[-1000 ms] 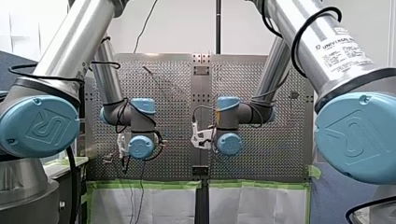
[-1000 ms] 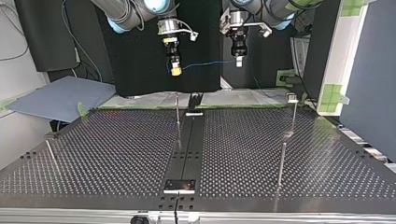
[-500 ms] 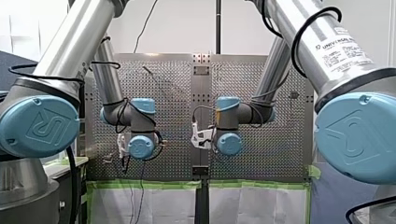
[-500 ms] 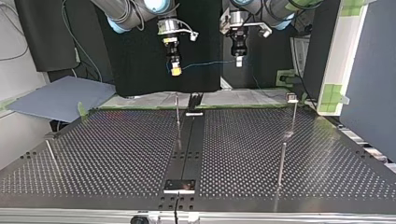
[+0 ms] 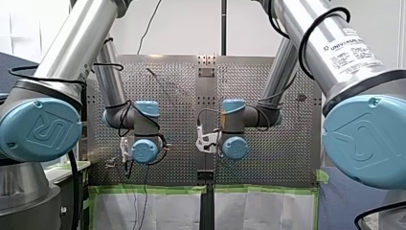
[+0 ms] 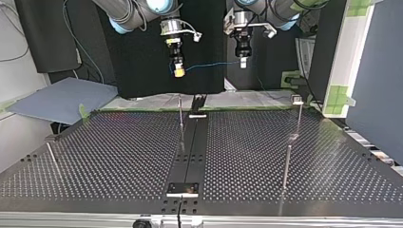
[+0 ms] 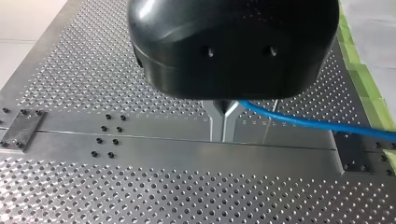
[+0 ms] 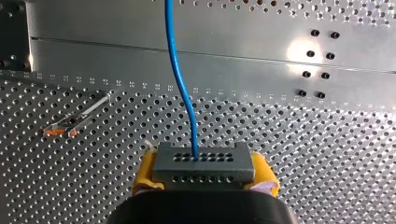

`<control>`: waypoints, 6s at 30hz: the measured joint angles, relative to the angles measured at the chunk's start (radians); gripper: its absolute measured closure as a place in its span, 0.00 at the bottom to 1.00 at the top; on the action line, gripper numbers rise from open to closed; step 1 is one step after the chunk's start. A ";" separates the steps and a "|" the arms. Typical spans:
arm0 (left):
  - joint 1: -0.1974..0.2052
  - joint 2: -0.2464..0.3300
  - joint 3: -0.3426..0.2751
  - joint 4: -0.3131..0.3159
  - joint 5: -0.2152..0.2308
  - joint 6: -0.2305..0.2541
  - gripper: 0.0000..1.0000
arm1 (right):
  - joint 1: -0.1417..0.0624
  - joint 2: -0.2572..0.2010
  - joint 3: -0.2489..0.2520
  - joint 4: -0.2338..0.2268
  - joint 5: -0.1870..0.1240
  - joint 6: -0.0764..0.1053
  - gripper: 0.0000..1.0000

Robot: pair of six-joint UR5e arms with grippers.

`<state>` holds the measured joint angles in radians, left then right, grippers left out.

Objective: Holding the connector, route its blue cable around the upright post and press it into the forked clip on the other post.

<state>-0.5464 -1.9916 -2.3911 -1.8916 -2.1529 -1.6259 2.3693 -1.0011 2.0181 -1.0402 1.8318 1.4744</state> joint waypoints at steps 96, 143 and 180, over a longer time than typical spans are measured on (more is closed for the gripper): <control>0.000 0.000 0.000 0.000 0.000 0.000 1.00 | 0.000 0.000 0.000 0.000 0.000 0.000 1.00; -0.039 -0.065 0.018 0.006 -0.003 0.003 1.00 | 0.045 0.046 0.007 -0.001 0.000 -0.006 1.00; -0.041 -0.089 0.018 0.006 -0.003 0.003 1.00 | 0.057 0.130 0.008 -0.002 0.000 -0.006 1.00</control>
<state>-0.5878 -2.0806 -2.3727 -1.8854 -2.1559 -1.6229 2.4260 -0.8708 2.0257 -1.0417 1.8317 1.4683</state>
